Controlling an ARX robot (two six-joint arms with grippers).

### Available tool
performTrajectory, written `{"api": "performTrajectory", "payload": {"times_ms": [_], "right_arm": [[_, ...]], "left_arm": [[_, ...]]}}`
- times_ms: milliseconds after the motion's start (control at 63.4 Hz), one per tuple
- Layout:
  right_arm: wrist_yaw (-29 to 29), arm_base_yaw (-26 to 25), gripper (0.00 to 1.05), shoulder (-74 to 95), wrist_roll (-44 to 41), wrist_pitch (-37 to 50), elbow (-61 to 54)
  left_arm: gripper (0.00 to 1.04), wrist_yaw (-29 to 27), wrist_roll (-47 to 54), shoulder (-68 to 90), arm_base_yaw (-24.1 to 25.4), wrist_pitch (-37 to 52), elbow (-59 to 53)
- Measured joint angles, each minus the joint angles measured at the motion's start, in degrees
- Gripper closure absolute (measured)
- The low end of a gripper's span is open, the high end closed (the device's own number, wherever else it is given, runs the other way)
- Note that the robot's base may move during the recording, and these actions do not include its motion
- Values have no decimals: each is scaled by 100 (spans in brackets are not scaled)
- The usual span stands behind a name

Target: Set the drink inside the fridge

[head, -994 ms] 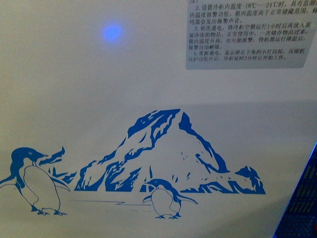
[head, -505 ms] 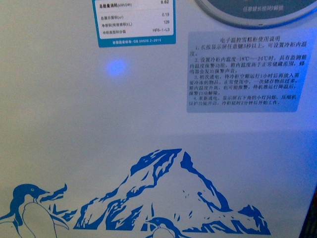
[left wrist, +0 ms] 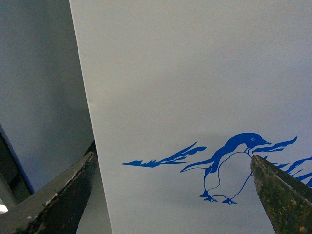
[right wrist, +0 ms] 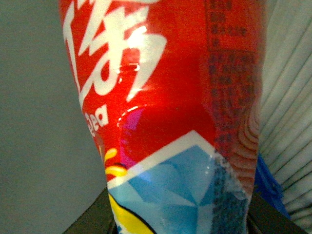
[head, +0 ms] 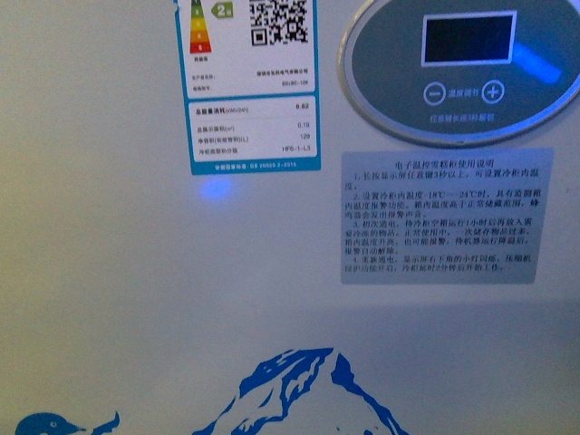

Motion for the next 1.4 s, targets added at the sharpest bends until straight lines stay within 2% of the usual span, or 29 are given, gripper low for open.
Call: {"api": "performTrajectory", "payload": {"times_ms": [331, 442, 757, 900, 1089, 1168, 1404], "right_arm": [[675, 640, 65, -2468, -61, -1237, -52], [1340, 1080, 65, -3320, -179, -1670, -118], [2848, 1943, 65, -3864, -564, -1040, -905], [3342, 2361, 65, -3936, -614, -769, -1215], [4138, 3346, 65, -4030, -743, -170, -1687], [4155, 3512, 65, -4041, -765, -155, -1759], [4203, 3539, 65, -4046, -802, -146, -1764]], "left_arm": [[8, 0, 0, 0, 0, 0, 0], [8, 0, 0, 0, 0, 0, 0], [8, 0, 0, 0, 0, 0, 0], [8, 0, 0, 0, 0, 0, 0], [8, 0, 0, 0, 0, 0, 0], [8, 0, 0, 0, 0, 0, 0], [8, 0, 0, 0, 0, 0, 0]]}}
